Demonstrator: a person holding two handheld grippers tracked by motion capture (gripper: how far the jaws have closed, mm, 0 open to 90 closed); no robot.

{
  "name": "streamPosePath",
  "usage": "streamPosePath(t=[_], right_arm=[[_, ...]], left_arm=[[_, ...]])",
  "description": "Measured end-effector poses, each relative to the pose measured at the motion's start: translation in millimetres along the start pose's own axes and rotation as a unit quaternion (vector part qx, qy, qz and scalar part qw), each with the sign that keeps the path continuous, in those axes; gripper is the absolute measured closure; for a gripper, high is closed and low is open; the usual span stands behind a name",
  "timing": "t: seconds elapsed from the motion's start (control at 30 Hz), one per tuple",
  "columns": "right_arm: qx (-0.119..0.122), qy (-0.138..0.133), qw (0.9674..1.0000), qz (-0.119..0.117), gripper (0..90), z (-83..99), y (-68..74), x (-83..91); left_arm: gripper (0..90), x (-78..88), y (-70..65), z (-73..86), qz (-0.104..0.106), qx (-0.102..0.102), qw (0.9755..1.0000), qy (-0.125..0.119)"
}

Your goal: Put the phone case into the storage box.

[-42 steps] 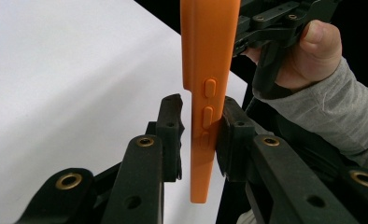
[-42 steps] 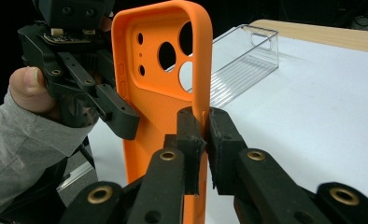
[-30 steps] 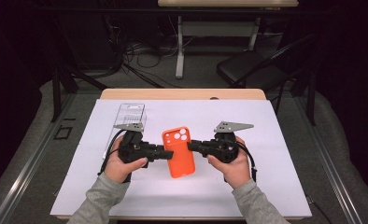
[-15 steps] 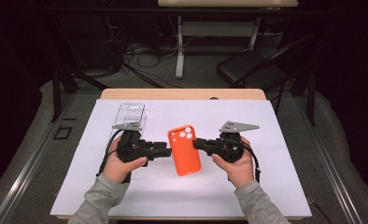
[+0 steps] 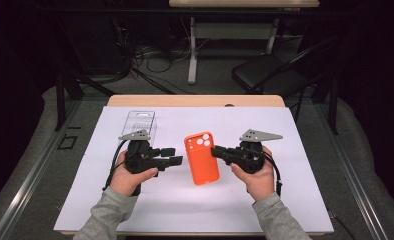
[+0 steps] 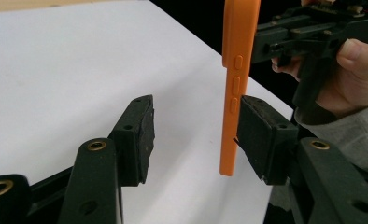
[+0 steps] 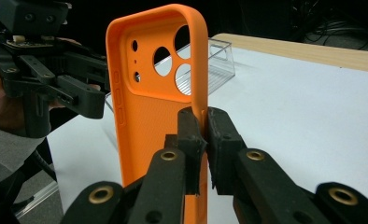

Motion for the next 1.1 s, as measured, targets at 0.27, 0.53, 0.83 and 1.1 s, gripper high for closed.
streamPosePath(t=[0.27,0.53,0.83,1.1], right_arm=[[0.017,-0.013,0.9996,0.02,84.4,-1.6,-2.2,1.8],[0.028,-0.027,0.9987,0.033,84.4,-4.1,-2.5,2.7],[0.031,-0.044,0.9977,0.041,84.5,-8.6,-4.6,8.9],[0.033,-0.038,0.9963,0.07,84.5,-5.1,-12.1,10.8]], left_arm=[[44.0,3.1,10.9,-0.7,-0.053,-0.028,0.9982,-0.004],[43.4,8.1,21.9,-3.3,-0.103,-0.054,0.9932,-0.005],[39.9,14.0,22.2,-10.8,-0.123,-0.063,0.9904,-0.005],[37.2,11.7,15.5,-26.8,-0.141,-0.083,0.9866,0.004]])
Point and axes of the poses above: each handheld gripper's, and its own axes: x roughly backward along the jaws, z roughly out of its underside, y roughly to its left, the point moved 9 cm from there along -x, roughly forward along the jaws, and after that the axes turned 9 degrees about -x, right-handed, at the moved point
